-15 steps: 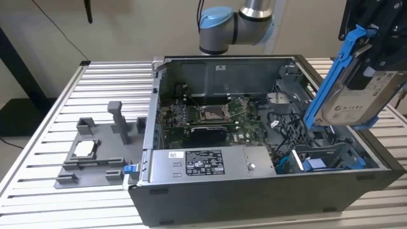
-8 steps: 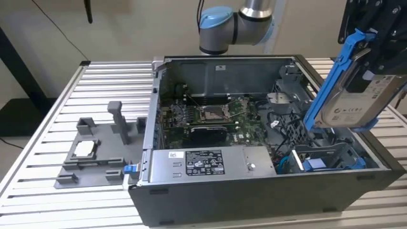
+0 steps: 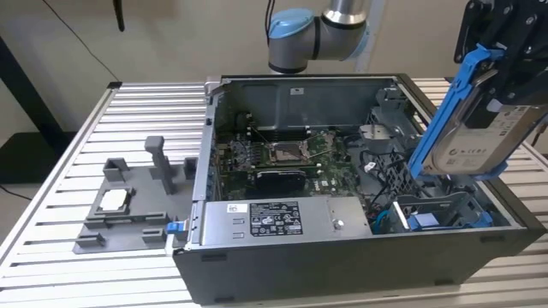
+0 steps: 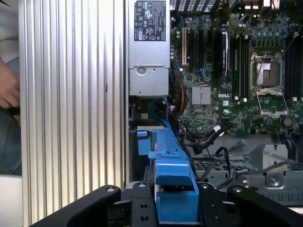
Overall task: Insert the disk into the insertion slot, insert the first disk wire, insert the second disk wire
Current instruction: 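Insert the disk into the insertion slot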
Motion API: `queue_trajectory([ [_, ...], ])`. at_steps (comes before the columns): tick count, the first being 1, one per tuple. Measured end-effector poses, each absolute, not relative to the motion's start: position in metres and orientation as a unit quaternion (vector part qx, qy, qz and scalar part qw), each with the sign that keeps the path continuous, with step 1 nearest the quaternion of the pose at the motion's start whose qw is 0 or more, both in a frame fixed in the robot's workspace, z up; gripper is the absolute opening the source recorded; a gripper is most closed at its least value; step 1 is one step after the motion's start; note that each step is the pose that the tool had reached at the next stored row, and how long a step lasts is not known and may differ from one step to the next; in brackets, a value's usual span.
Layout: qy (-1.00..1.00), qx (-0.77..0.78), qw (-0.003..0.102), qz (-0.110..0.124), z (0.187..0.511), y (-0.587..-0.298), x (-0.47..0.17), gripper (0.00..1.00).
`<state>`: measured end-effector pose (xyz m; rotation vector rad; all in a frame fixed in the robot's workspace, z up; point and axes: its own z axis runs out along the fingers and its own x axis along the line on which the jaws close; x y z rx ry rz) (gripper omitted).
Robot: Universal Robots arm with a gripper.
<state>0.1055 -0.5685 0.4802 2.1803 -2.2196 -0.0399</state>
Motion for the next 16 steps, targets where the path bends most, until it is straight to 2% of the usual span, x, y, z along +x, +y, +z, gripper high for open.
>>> queue_trajectory([
  [16, -0.712, 0.702, 0.015, -0.013, 0.469, -0.569, 0.107, 0.33],
])
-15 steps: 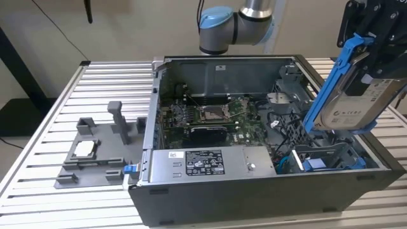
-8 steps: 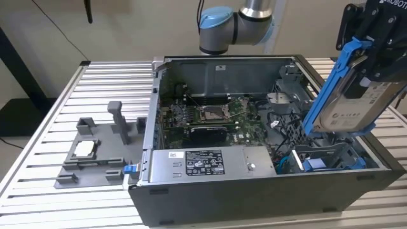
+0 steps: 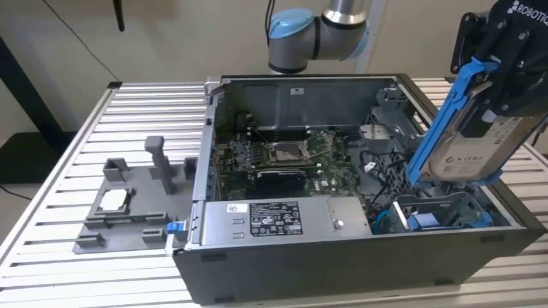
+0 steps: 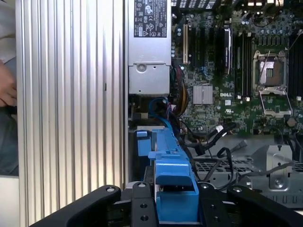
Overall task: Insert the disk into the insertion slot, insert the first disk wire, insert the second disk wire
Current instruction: 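Insert the disk into the insertion slot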
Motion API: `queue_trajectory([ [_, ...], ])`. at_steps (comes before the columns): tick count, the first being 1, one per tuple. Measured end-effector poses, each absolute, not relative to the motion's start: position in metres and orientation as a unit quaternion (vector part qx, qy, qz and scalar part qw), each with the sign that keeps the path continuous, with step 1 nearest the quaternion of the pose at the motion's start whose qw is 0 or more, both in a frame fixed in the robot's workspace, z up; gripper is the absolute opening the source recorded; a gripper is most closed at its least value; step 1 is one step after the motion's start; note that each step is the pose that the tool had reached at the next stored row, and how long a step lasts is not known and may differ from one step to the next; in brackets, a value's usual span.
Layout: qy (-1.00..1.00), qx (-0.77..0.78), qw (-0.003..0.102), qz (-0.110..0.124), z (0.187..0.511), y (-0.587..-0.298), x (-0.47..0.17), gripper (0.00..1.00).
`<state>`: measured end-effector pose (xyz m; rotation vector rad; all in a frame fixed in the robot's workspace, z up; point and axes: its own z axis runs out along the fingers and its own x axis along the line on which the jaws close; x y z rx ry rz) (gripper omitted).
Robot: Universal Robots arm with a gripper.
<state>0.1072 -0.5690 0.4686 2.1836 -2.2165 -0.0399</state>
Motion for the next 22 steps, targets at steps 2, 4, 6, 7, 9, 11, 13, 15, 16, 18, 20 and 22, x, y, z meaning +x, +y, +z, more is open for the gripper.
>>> queue_trajectory([
  [2, -0.712, 0.702, 0.015, -0.013, 0.4675, -0.569, 0.1078, 0.33],
  [4, -0.712, 0.702, 0.015, -0.013, 0.4665, -0.569, 0.1082, 0.33],
  [6, -0.711, 0.703, 0.015, -0.013, 0.4656, -0.569, 0.1086, 0.33],
  [7, -0.711, 0.703, 0.015, -0.013, 0.4651, -0.569, 0.1087, 0.33],
  [9, -0.711, 0.703, 0.015, -0.013, 0.4643, -0.569, 0.109, 0.33],
  [11, -0.711, 0.703, 0.015, -0.013, 0.4633, -0.569, 0.1093, 0.33],
  [13, -0.71, 0.704, 0.015, -0.013, 0.4626, -0.569, 0.1095, 0.33],
  [15, -0.71, 0.704, 0.015, -0.013, 0.4623, -0.569, 0.1095, 0.33],
  [16, -0.71, 0.704, 0.015, -0.013, 0.4622, -0.569, 0.1096, 0.33],
  [18, -0.71, 0.704, 0.015, -0.013, 0.462, -0.569, 0.1096, 0.33],
  [20, -0.71, 0.704, 0.015, -0.013, 0.462, -0.569, 0.1096, 0.33],
  [22, -0.71, 0.704, 0.015, -0.013, 0.462, -0.569, 0.1096, 0.33],
])
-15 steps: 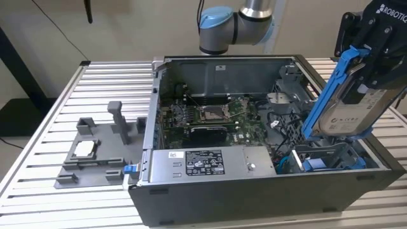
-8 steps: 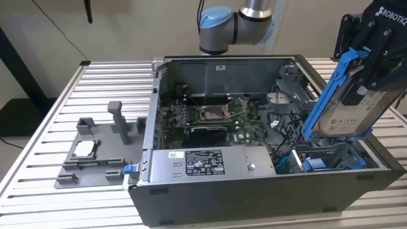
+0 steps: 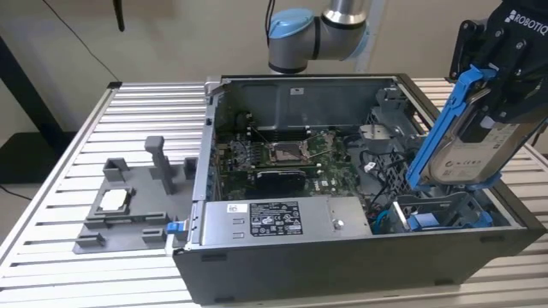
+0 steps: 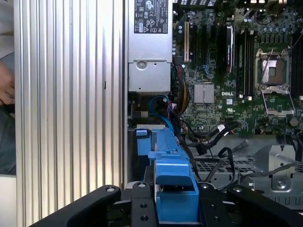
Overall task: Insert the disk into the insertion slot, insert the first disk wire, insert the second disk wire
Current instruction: 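Insert the disk into the insertion slot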
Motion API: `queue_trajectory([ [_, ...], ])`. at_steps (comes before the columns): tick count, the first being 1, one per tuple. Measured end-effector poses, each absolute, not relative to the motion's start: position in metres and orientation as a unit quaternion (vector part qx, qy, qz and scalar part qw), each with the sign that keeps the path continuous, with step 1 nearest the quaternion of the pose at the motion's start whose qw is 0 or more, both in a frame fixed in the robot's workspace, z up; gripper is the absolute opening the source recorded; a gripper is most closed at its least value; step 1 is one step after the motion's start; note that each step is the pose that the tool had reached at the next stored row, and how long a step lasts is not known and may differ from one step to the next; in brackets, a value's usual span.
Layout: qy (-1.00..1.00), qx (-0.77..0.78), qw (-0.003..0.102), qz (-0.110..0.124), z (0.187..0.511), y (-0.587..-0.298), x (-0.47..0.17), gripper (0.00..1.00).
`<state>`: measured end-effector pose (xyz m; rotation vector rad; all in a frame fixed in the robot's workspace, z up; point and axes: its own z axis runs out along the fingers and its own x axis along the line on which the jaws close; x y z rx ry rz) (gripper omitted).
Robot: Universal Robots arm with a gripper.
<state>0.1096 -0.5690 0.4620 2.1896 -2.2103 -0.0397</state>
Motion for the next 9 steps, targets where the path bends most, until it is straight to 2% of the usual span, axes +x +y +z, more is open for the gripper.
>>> queue_trajectory([
  [9, -0.71, 0.704, 0.015, -0.013, 0.4564, -0.569, 0.1096, 0.33],
])
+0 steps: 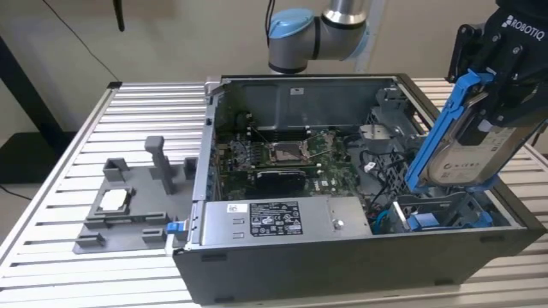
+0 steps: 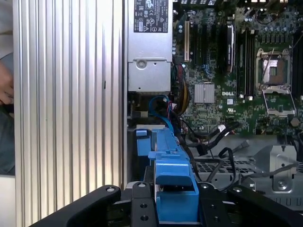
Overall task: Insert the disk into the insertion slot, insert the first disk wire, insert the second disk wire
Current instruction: 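Insert the disk into the insertion slot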
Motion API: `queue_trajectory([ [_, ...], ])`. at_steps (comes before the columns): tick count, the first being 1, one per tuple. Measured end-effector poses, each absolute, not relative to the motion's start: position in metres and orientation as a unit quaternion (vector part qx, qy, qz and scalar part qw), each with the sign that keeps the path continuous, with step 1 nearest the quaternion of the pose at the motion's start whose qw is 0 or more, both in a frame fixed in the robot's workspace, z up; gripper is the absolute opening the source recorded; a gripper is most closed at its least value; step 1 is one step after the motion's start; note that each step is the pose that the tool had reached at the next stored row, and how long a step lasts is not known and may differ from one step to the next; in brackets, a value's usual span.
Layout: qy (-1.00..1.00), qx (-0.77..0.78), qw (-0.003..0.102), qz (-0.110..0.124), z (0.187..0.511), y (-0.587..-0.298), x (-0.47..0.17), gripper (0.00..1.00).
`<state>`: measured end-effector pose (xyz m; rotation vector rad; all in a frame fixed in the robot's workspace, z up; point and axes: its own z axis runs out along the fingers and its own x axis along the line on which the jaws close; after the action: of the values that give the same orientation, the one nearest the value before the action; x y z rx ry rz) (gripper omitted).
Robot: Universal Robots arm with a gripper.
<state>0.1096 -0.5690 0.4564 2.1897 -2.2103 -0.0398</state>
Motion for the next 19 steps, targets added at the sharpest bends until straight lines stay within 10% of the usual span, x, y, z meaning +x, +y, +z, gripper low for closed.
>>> queue_trajectory([
  [19, -0.708, 0.706, 0.015, -0.013, 0.427, -0.57, 0.115, 0.33],
])
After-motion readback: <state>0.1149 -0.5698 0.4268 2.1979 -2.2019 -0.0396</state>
